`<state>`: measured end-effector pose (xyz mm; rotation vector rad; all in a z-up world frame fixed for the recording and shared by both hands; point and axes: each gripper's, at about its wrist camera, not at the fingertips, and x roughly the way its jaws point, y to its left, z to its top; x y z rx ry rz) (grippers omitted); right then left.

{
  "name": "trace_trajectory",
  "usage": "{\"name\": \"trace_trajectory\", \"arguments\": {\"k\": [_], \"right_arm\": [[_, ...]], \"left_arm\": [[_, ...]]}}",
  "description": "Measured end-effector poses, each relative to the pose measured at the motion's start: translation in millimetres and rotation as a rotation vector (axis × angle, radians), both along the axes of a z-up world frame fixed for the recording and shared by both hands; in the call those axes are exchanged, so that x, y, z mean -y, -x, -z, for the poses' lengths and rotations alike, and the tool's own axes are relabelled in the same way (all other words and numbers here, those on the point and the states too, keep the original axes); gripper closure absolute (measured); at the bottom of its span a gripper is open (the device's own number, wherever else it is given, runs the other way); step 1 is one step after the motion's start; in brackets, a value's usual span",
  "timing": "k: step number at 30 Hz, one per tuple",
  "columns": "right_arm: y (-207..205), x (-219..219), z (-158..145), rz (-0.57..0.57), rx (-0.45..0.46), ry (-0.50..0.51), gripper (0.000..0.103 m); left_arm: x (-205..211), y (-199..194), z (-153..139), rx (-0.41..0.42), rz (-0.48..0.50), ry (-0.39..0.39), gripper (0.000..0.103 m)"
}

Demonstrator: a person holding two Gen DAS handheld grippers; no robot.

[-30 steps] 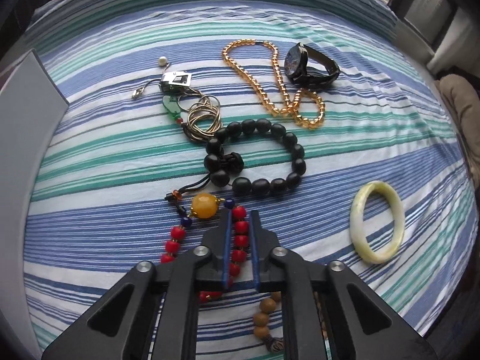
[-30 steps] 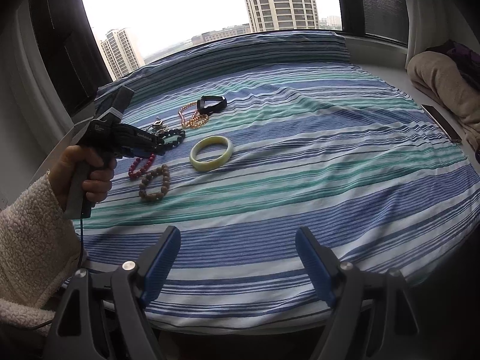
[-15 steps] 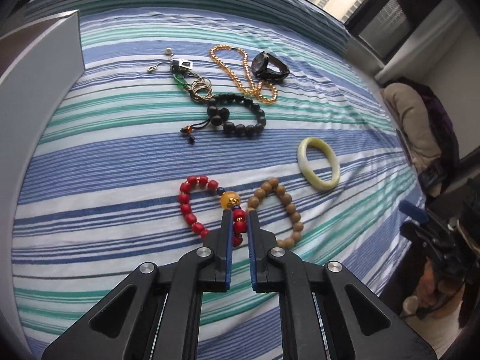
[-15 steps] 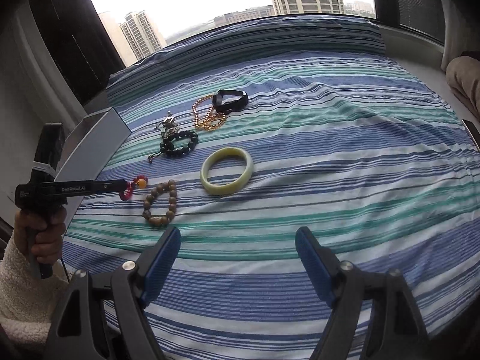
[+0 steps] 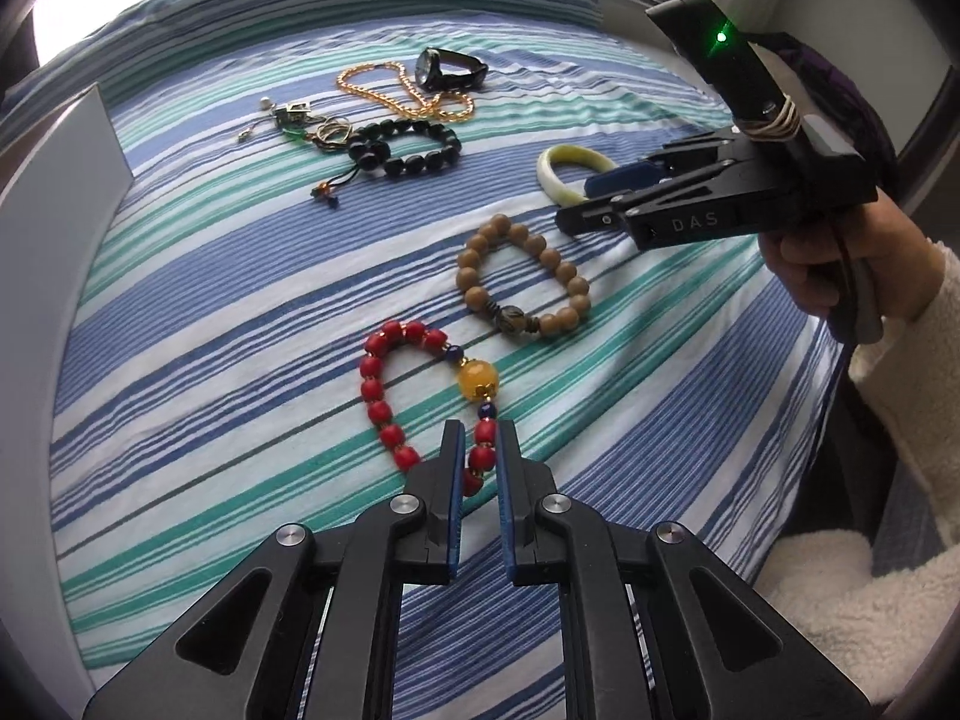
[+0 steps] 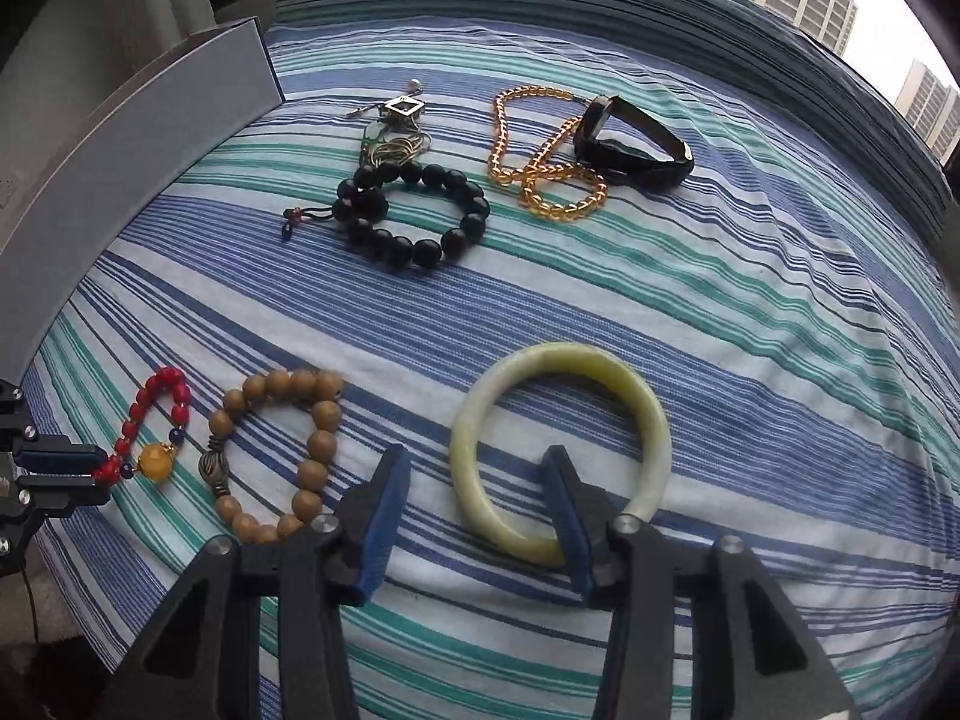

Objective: Organize jewelry
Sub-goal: 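Grasp the pale jade bangle with the right tool while the left tool holds the red bracelet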

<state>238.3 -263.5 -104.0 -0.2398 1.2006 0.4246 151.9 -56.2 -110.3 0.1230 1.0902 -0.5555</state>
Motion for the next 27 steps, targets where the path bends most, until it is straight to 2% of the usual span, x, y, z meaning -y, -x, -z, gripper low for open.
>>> {"name": "trace_trajectory", "arguments": {"k": [2,4,6,8,12,13,14,15,16,18,20,24,27], "right_arm": [[0.0,-1.9,0.5,-0.006,-0.004,0.006,0.057],[1.4,-0.3,-0.5,-0.013,-0.014,0.01,0.057],[2.6,0.0,-0.8,-0.023,-0.023,0.017,0.057],[4.1,0.3,-1.0,-0.036,-0.018,0.034,0.057],[3.5,-1.1,-1.5,-0.047,-0.003,0.046,0.057],[3.4,-2.0,-1.9,-0.048,0.001,0.042,0.067],[3.8,-1.8,-3.0,-0.044,0.009,0.043,0.088],[4.2,-1.2,-4.0,-0.042,0.01,0.043,0.088],[4.6,0.2,-5.0,-0.038,0.005,0.04,0.089],[5.8,9.1,-9.4,-0.007,-0.006,-0.005,0.091],[6.6,26.1,-18.4,0.053,-0.025,-0.098,0.092],[14.0,63.7,-39.7,0.158,-0.061,-0.293,0.092],[19.5,73.7,-52.4,0.187,-0.086,-0.387,0.092]], "left_arm": [[3.9,2.1,-1.3,0.016,0.021,-0.018,0.091],[9.4,2.6,-2.3,0.027,0.051,-0.031,0.081],[17.1,2.8,-2.9,0.041,0.071,-0.051,0.063],[25.7,-1.6,0.1,0.043,0.07,-0.076,0.059],[40.3,-13.9,10.2,0.022,0.039,-0.108,0.059],[43.0,-16.5,13.6,0.013,0.032,-0.12,0.061],[44.7,-18.7,17.7,0.005,0.017,-0.132,0.073],[44.8,-19.4,18.2,0.032,-0.002,-0.142,0.086],[44.0,-21.5,19.2,0.02,-0.005,-0.133,0.088],[36.7,-24.2,15.6,-0.009,-0.035,-0.075,0.088],[28.0,-20.4,4.6,0.008,-0.064,-0.03,0.088],[3.6,-10.5,-29.0,0.029,-0.13,0.087,0.088],[-20.1,-1.6,-58.1,0.056,-0.185,0.169,0.088]]}}
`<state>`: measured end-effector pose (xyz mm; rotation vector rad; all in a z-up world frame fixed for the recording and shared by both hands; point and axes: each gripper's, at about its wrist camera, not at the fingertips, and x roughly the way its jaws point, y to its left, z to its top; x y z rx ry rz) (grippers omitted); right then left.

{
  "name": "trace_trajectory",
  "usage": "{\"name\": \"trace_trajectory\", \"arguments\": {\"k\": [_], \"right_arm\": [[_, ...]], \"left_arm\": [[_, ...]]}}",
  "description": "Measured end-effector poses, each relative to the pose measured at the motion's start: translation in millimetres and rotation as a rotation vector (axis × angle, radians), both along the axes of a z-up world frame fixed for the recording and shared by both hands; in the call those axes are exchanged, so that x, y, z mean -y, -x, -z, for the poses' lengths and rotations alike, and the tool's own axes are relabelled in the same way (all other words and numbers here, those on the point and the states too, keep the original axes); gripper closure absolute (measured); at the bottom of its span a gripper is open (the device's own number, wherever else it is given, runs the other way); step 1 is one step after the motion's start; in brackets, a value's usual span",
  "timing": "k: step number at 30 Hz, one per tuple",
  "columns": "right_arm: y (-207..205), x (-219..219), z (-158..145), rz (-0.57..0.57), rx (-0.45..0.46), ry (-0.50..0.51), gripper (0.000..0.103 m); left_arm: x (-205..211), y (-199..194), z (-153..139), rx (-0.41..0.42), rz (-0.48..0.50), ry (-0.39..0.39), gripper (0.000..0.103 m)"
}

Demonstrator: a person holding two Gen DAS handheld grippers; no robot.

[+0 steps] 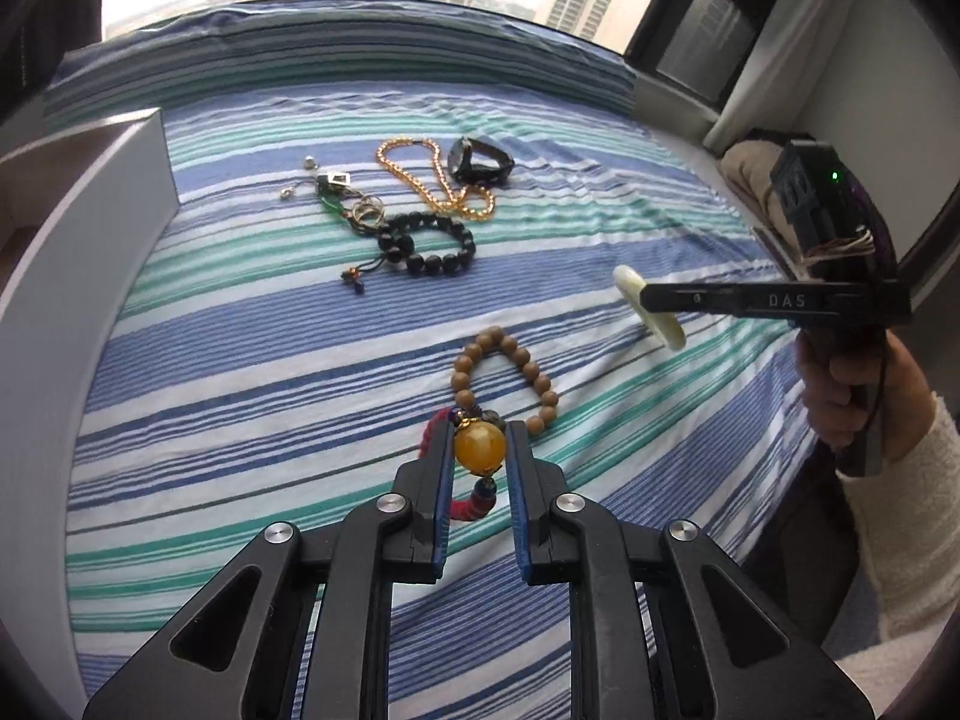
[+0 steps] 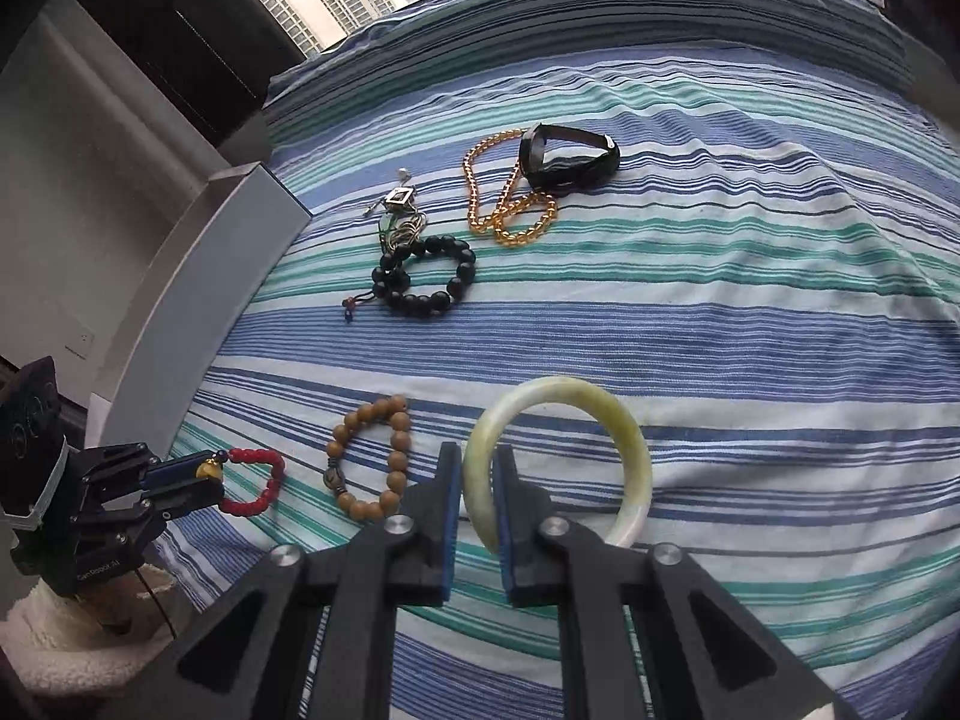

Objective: Organize jewelry
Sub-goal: 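Grasp the pale jade bangle with the right tool while the left tool holds the red bracelet, then carry both bracelets into the white box and open both tools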

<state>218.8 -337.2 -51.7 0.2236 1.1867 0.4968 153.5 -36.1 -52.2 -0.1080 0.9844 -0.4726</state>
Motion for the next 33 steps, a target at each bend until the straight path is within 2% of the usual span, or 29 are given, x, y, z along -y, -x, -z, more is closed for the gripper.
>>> {"name": "trace_trajectory", "arguments": {"k": [4,7,12,15,20,24,27,33], "right_arm": [[5.6,-5.3,-22.1,0.002,0.006,-0.069,0.092],[8.2,-28.2,-46.8,-0.034,0.039,-0.112,0.092],[2.5,-95.0,-103.1,-0.143,0.134,-0.187,0.092],[0.4,-147.5,-130.8,-0.219,0.194,-0.236,0.092],[-1.9,-242.0,-157.5,-0.342,0.265,-0.285,0.092],[-7.0,-316.8,-161.5,-0.425,0.315,-0.26,0.092],[-16.3,-369.8,-146.1,-0.462,0.33,-0.178,0.092],[-31.4,-449.5,-87.2,-0.501,0.289,0.035,0.092]], "left_arm": [[-38.5,12.4,-38.0,0.033,-0.084,0.094,0.088],[-74.6,25.7,-68.2,0.07,-0.16,0.131,0.088],[-152.4,48.0,-108.4,0.135,-0.339,0.09,0.088],[-202.6,56.0,-115.5,0.145,-0.473,0.031,0.088],[-276.5,57.8,-100.9,0.106,-0.668,-0.049,0.088],[-316.2,52.3,-68.1,0.049,-0.786,-0.114,0.088],[-337.2,48.3,-42.0,-0.008,-0.835,-0.139,0.088],[-353.0,49.1,-7.6,-0.091,-0.869,-0.148,0.088]]}}
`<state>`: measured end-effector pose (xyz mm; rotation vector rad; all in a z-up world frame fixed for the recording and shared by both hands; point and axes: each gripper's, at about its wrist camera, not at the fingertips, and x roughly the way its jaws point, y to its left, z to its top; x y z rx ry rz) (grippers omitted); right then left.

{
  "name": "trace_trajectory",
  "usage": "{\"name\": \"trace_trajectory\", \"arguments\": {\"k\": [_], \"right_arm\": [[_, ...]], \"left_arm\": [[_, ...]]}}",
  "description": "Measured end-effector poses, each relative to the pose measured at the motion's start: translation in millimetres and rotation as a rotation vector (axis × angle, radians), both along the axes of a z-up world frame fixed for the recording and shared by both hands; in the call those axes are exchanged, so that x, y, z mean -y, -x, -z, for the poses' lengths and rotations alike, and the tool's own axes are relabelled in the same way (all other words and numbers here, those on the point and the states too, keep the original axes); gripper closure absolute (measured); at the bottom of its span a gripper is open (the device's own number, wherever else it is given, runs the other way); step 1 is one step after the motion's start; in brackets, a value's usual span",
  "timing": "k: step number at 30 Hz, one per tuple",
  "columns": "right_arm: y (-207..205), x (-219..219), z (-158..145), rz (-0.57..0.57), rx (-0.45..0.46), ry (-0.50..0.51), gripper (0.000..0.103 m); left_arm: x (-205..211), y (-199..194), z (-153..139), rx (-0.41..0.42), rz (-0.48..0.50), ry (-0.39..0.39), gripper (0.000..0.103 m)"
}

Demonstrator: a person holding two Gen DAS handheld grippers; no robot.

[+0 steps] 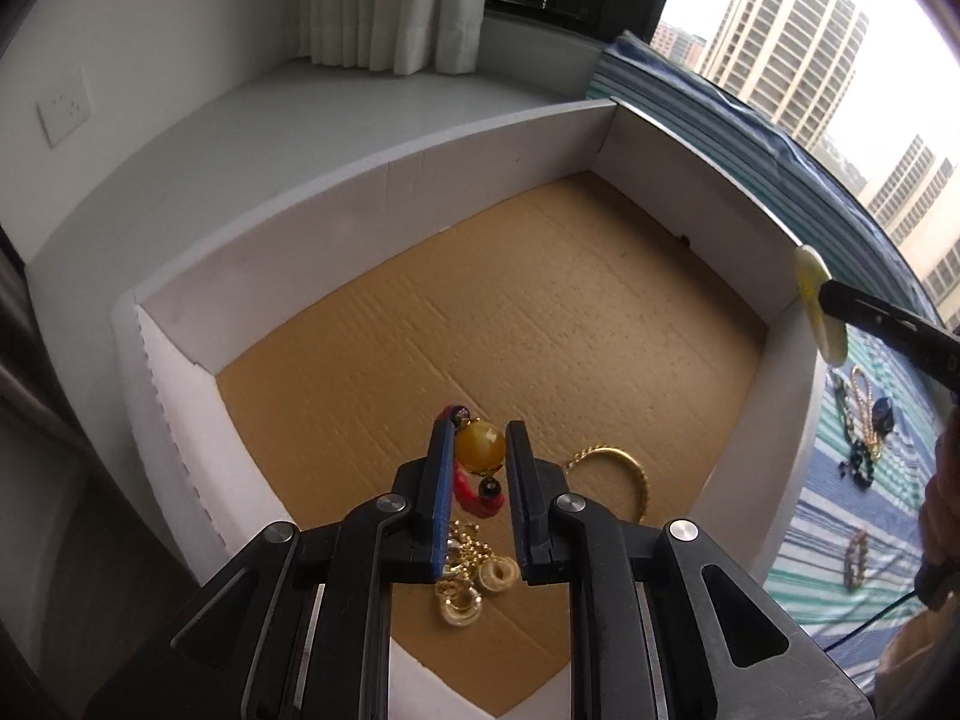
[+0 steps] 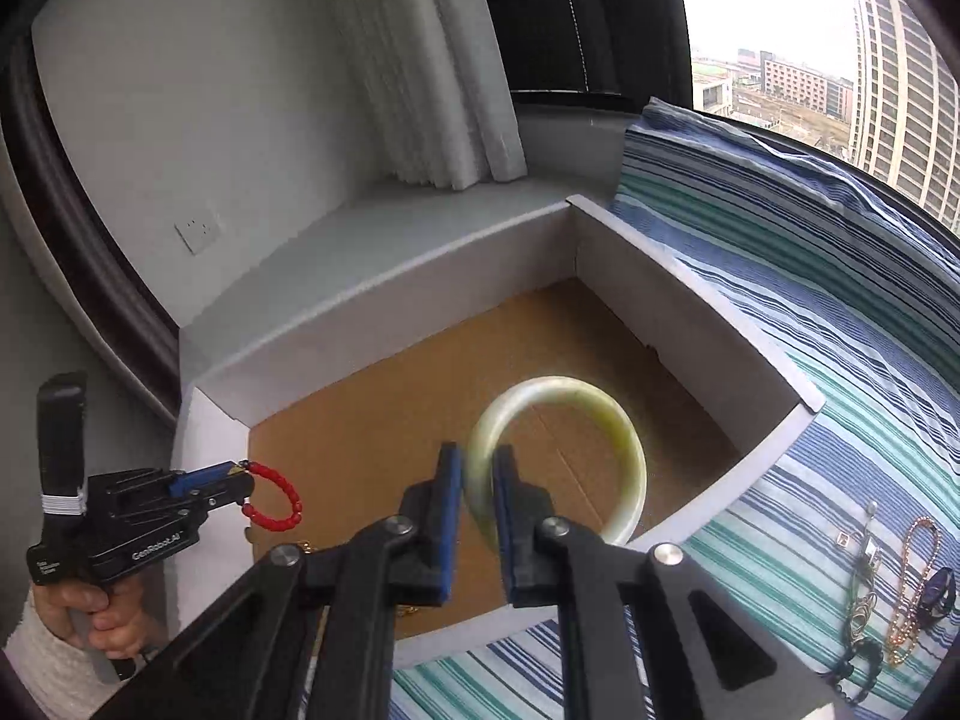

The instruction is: Organize jewelry

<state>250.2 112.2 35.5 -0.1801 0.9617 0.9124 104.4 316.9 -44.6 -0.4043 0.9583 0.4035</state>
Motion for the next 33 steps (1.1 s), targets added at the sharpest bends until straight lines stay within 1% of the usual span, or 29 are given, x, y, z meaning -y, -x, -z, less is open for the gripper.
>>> {"name": "trace_trajectory", "arguments": {"k": [2,5,6,7,8,9,10,11,13,15,16,17,19,21,25,27,29,33], "right_arm": [[1.6,-17.2,17.3,-0.007,0.001,0.063,0.092],[4.8,-38.6,37.2,-0.014,0.001,0.116,0.089],[6.3,-41.7,41.2,-0.012,0.005,0.125,0.089],[8.2,-45.0,40.9,-0.008,0.012,0.119,0.085],[9.5,-46.2,38.2,-0.002,0.015,0.102,0.071],[10.7,-44.4,33.4,0.009,0.018,0.079,0.064],[11.6,-40.3,27.1,0.019,0.023,0.05,0.059],[14.5,-34.2,18.8,0.025,0.028,0.022,0.059],[22.5,-21.7,-0.2,0.032,0.054,-0.021,0.058],[33.7,-1.7,-21.6,0.04,0.094,-0.063,0.045],[40.5,10.7,-31.7,0.045,0.115,-0.085,0.035],[47.7,22.2,-40.9,0.054,0.14,-0.105,0.029],[63.3,47.5,-57.5,0.079,0.197,-0.131,0.027],[82.7,74.7,-69.2,0.1,0.256,-0.136,0.027],[116.9,136.8,-79.7,0.153,0.378,-0.106,0.025],[133.2,170.5,-80.7,0.192,0.428,-0.091,0.025],[147.7,204.2,-78.5,0.243,0.454,-0.081,0.024],[167.4,260.7,-66.3,0.332,0.436,-0.039,0.024]], "left_arm": [[-3.3,1.5,4.8,-0.011,0.001,-0.007,0.088],[-4.7,-0.4,9.6,-0.025,0.001,-0.028,0.086],[-4.8,-0.3,9.7,-0.027,-0.001,-0.036,0.083],[-5.1,0.5,8.7,-0.024,-0.002,-0.042,0.077],[-5.7,2.2,6.7,-0.018,-0.006,-0.047,0.057],[-5.7,5.4,3.0,-0.005,-0.015,-0.058,0.041],[-4.2,10.3,-2.7,0.016,-0.022,-0.072,0.036],[-2.0,14.7,-8.7,0.039,-0.02,-0.085,0.033],[4.8,20.9,-21.3,0.069,-0.008,-0.107,0.03],[16.1,27.4,-35.1,0.109,0.005,-0.123,0.024],[24.5,31.4,-41.4,0.132,0.014,-0.13,0.022],[34.2,35.4,-47.4,0.157,0.025,-0.138,0.018],[56.2,41.9,-58.1,0.21,0.057,-0.145,0.013],[81.1,46.3,-65.2,0.258,0.099,-0.149,0.007],[136.8,46.6,-67.8,0.335,0.208,-0.153,0.005],[164.5,44.5,-65.0,0.357,0.257,-0.148,0.005],[189.9,40.3,-59.7,0.366,0.312,-0.13,0.005],[237.5,31.2,-47.2,0.352,0.42,-0.116,0.005]]}}
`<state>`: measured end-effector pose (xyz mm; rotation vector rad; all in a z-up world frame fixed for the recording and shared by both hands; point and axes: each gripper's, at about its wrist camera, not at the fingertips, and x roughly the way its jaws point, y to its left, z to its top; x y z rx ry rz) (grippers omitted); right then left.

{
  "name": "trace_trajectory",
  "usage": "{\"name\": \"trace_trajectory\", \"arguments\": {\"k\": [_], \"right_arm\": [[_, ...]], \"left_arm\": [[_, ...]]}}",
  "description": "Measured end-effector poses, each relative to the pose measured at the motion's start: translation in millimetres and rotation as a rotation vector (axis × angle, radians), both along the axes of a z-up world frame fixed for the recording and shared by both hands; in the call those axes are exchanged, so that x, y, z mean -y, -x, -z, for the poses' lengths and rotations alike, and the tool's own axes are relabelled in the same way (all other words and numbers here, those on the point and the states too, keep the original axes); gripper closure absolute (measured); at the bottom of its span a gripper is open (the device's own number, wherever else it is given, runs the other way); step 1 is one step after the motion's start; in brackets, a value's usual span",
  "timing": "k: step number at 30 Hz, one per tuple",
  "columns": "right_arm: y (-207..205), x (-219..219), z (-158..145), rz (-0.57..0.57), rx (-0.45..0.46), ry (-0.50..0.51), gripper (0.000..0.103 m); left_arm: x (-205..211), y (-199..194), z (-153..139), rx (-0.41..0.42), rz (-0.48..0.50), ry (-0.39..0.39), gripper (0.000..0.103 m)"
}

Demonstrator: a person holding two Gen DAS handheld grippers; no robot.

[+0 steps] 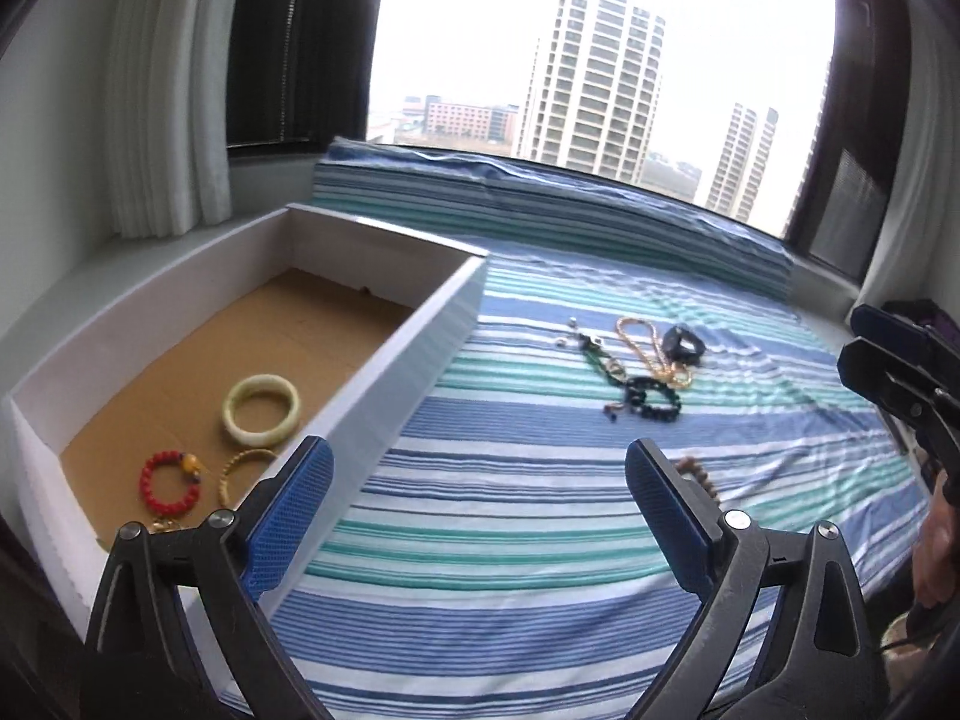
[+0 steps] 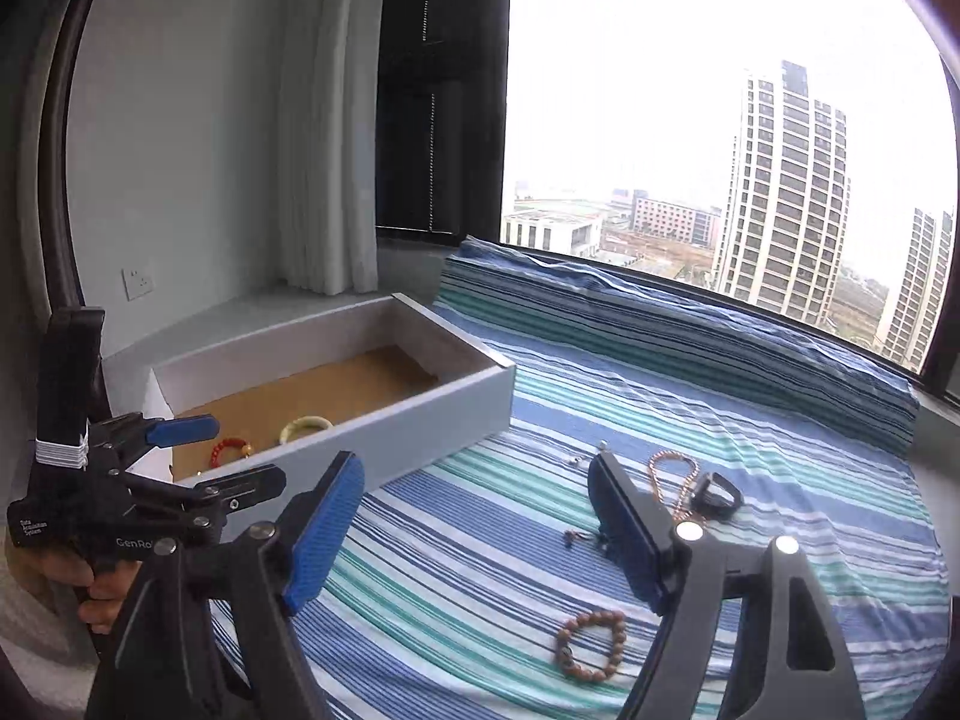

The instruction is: Organize jewelry

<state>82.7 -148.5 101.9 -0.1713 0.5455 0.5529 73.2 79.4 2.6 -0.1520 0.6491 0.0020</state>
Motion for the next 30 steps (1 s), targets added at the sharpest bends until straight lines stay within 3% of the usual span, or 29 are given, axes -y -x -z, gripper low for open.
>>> {"name": "trace_trajectory", "arguments": {"k": [8,16,25,30], "right_arm": [[32.3,81.8,30.8,0.205,-0.014,0.001,0.024],[49.1,135.4,58.1,0.351,-0.059,-0.022,0.024],[59.1,162.7,89.0,0.41,-0.115,-0.027,0.024],[56.6,162.0,103.2,0.41,-0.192,-0.042,0.02]], "left_arm": [[60.2,5.8,24.3,-0.06,0.127,-0.041,0.005],[86.4,10.9,38.8,-0.087,0.159,-0.068,0.005],[108.9,12.4,59.2,-0.137,0.219,-0.121,0.005],[111.0,6.8,70.4,-0.198,0.244,-0.066,0.005]]}}
